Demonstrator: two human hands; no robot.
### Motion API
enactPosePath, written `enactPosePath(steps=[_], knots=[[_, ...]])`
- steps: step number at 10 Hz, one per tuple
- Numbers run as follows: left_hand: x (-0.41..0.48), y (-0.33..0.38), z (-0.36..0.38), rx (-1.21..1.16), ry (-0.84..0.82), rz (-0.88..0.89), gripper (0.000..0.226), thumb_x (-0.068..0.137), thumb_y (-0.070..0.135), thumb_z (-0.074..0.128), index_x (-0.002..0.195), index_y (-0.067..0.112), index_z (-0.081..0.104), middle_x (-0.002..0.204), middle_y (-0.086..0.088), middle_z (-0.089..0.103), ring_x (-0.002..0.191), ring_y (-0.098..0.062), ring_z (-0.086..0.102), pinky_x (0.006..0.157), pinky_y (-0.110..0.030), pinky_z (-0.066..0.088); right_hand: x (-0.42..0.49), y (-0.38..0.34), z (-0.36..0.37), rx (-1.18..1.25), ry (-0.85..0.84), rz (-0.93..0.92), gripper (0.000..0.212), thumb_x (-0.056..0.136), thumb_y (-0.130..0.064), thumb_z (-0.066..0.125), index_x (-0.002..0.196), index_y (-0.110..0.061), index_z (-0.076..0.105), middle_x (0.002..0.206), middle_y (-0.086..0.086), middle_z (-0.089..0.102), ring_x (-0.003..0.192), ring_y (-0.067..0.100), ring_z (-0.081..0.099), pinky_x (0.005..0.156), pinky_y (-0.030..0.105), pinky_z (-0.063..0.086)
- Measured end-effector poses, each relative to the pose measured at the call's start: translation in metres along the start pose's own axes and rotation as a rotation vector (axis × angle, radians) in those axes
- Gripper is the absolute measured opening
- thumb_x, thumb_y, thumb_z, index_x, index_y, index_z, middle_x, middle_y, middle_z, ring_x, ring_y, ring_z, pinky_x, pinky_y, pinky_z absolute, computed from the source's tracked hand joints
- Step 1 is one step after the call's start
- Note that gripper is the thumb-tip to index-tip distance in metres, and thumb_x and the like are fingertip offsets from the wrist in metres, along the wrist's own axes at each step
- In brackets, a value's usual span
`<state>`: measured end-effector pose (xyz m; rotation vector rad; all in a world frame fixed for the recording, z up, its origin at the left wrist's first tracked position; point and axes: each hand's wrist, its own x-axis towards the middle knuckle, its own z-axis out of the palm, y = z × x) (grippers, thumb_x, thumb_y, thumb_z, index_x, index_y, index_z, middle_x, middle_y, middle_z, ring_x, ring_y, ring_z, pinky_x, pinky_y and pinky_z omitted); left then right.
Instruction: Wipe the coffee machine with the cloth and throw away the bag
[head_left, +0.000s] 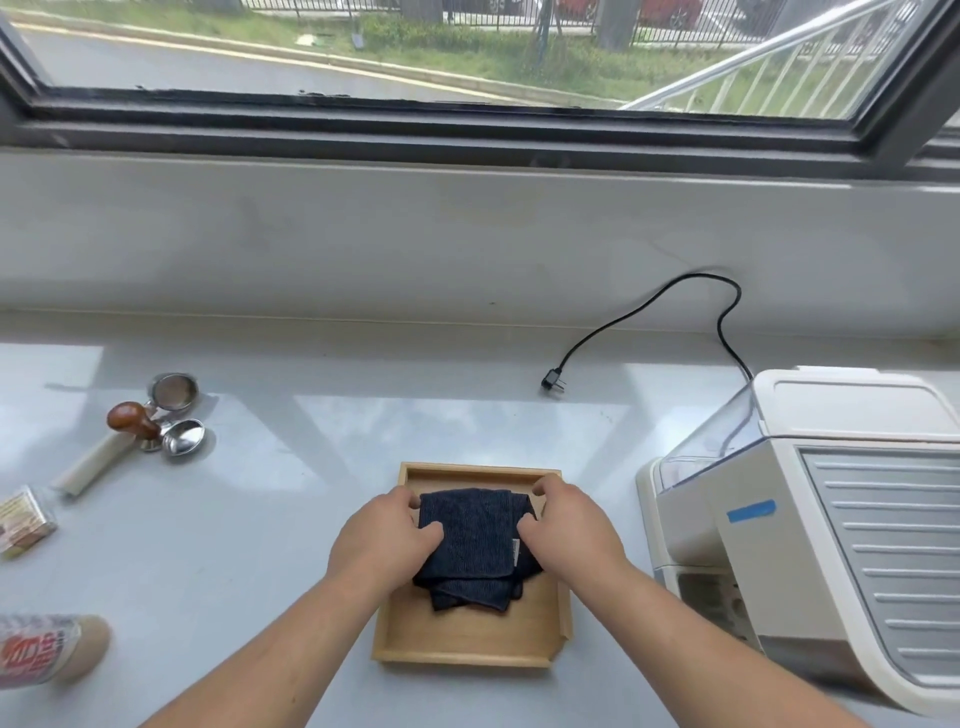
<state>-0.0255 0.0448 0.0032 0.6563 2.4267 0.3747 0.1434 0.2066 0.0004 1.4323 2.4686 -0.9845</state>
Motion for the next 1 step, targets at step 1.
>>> enactPosePath(steps=[1], knots=[[-0.0015, 0.0067, -0.0081, 0.012, 0.057, 0.034, 0.059, 0.08, 0.057, 0.061, 0.133, 0.032, 0.058, 0.117, 0.01, 0.064, 0.094, -0.015, 0.063, 0.074, -0.032, 0.051, -0.0001, -0.0069, -0.008, -0.078, 0.077, -0.086, 0.042, 0.089, -0.038, 0.055, 0.128, -0.024, 0.056, 0.121, -0.001, 0.061, 0.106, 0.022, 0.055, 0.078, 0.035, 0.048]])
